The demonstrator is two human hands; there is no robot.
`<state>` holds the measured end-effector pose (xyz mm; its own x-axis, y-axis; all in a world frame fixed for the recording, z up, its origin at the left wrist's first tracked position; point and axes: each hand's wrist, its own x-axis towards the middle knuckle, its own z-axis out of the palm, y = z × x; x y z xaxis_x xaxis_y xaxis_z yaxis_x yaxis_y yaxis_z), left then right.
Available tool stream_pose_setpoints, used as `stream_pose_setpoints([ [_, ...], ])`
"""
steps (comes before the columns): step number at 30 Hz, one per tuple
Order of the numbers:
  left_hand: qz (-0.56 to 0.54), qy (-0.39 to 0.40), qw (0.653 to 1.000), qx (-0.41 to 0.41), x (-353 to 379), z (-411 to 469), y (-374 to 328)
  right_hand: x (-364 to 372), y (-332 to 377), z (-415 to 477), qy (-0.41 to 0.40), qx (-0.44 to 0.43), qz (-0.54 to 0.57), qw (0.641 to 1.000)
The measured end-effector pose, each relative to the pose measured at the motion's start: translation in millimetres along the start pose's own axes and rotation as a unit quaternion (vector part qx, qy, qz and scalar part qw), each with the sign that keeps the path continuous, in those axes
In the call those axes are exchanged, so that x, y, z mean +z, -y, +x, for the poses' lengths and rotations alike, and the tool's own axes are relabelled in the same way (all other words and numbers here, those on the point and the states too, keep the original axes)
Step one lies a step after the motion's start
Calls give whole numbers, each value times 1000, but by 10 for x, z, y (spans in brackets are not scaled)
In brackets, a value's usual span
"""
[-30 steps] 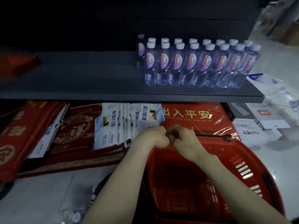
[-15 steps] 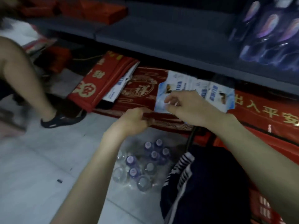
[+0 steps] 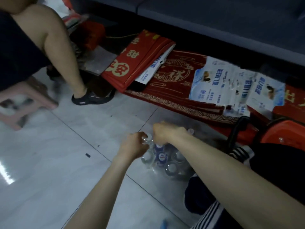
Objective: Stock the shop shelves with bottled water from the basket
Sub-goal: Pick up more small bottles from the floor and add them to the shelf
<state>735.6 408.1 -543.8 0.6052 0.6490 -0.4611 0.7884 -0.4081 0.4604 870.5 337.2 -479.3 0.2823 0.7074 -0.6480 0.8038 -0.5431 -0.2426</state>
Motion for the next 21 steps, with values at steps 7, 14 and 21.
stream_pose_setpoints([
  [7,28,1,1000,7,587,37,304,798,-344,-9,76,92,-48,992],
  [14,96,29,995,13,880,165,373,1191,-383,136,54,91,-95,990],
  [21,143,21,989,38,953,235,430,1426,-428,188,32,86,-82,992],
])
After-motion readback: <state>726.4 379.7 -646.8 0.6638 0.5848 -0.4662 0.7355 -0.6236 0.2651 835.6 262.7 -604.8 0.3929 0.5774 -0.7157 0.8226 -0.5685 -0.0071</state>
